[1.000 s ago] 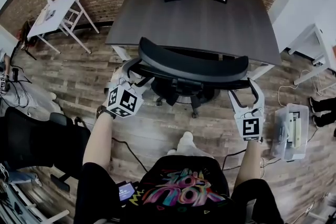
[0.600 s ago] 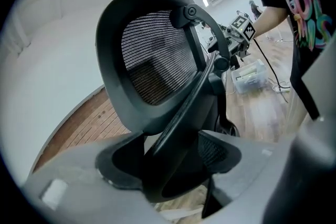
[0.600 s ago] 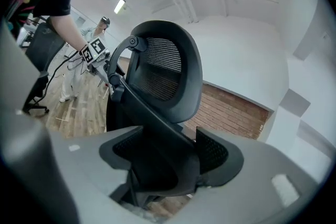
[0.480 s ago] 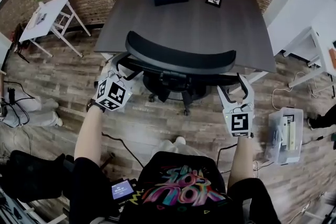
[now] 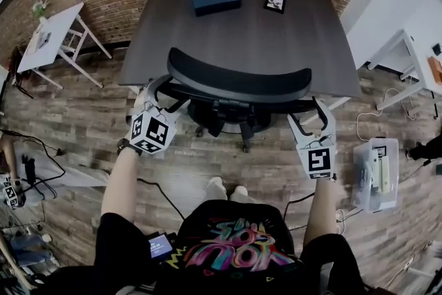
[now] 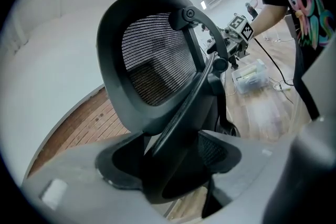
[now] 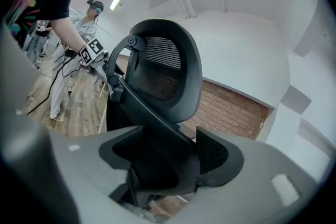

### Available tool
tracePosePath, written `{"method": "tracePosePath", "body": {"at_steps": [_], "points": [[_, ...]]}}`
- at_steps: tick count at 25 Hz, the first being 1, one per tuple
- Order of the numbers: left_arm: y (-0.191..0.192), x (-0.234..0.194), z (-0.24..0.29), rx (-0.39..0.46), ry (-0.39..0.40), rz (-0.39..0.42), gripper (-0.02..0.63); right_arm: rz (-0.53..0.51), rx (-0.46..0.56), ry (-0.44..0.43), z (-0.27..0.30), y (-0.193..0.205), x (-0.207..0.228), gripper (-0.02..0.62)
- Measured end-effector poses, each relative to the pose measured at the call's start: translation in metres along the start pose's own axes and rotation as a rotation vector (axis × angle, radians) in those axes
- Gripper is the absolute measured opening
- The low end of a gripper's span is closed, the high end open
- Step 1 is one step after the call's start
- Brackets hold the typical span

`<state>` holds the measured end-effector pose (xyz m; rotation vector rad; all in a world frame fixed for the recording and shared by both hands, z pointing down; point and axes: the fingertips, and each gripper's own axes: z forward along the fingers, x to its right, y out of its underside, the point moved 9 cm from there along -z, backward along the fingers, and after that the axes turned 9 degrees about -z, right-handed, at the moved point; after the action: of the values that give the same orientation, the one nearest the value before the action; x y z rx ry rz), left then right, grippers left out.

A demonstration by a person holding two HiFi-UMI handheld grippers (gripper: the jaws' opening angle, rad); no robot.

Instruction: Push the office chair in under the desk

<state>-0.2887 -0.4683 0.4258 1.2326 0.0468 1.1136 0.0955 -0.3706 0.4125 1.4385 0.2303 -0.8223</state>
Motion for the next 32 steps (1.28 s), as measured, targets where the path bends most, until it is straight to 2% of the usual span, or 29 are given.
{"method": "tracePosePath", "body": {"at_steps": [8, 14, 29, 32], "points": [[0.008, -0.002, 0.012, 0.007, -0.010, 0.003, 0.315, -0.009, 0.002, 0.013, 0.010, 0.007, -0.003, 0.314], [-0.006, -0.014, 0.029, 0.014, -0.010, -0.005, 0.316, 0.002, -0.013, -0.020, 0.032, 0.011, 0.026, 0.321], [-0.009, -0.011, 0.032, -0.004, -0.031, -0.015, 0.316, -0.007, -0.009, -0.049, 0.038, 0.015, 0.034, 0.314], [-0.011, -0.009, 0.029, -0.017, -0.037, -0.014, 0.316, 0.021, -0.016, -0.057, 0.036, 0.014, 0.035, 0.311]]}}
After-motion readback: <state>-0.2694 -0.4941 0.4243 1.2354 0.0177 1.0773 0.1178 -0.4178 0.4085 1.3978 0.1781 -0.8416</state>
